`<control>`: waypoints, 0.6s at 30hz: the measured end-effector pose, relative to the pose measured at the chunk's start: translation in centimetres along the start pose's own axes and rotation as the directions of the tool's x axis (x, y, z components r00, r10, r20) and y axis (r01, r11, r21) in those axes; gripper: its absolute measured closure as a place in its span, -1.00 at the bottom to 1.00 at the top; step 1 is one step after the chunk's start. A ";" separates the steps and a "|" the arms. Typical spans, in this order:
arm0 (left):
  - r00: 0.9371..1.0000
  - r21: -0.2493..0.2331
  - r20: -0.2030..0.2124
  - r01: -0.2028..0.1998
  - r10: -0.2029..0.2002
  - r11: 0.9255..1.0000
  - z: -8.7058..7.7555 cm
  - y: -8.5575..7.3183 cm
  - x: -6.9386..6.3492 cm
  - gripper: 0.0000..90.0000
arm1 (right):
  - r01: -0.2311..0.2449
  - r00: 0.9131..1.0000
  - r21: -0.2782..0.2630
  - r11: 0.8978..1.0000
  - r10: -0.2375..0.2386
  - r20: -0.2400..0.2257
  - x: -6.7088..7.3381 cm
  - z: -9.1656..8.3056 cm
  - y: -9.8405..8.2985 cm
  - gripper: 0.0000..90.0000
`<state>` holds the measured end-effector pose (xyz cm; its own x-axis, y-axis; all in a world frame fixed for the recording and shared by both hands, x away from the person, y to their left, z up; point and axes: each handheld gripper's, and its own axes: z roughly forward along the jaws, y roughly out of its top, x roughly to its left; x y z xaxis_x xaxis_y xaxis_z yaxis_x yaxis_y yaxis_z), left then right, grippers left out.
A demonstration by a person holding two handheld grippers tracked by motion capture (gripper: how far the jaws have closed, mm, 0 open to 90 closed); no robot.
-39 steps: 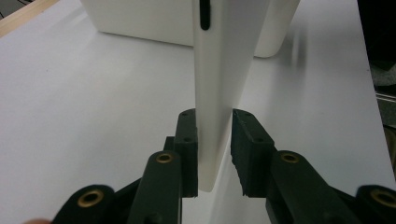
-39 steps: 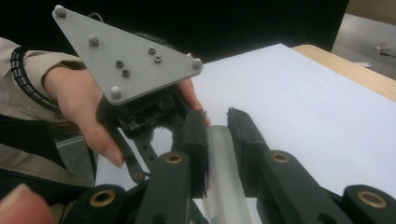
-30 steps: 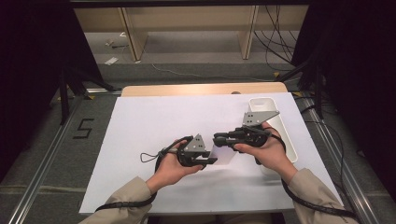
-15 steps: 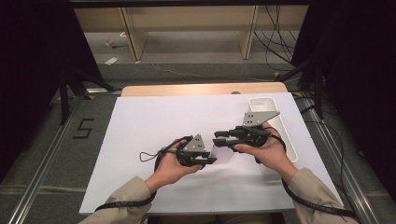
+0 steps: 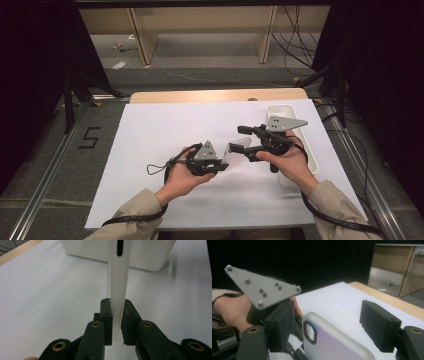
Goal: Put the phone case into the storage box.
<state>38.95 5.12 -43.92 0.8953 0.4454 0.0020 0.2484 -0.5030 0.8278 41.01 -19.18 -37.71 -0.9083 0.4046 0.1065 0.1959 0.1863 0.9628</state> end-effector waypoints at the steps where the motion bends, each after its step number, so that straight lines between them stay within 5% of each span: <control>1: 1.000 -0.005 -0.011 0.008 -0.008 1.000 0.0 0.0 0.1 0.80 | -0.004 1.000 -0.009 1.000 0.004 0.011 -0.1 0.0 0.0 -0.38; 18: 0.978 -0.091 -0.139 0.145 -0.157 0.985 -0.9 -0.1 0.8 0.79 | -0.055 0.987 -0.059 0.997 0.063 0.150 -0.2 0.1 -0.9 -0.56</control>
<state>39.33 6.19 -43.47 0.7848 0.6177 -0.0499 0.3412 -0.3635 0.8669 41.07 -19.33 -38.64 -0.8284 0.5452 0.1283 0.2230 0.1109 0.9685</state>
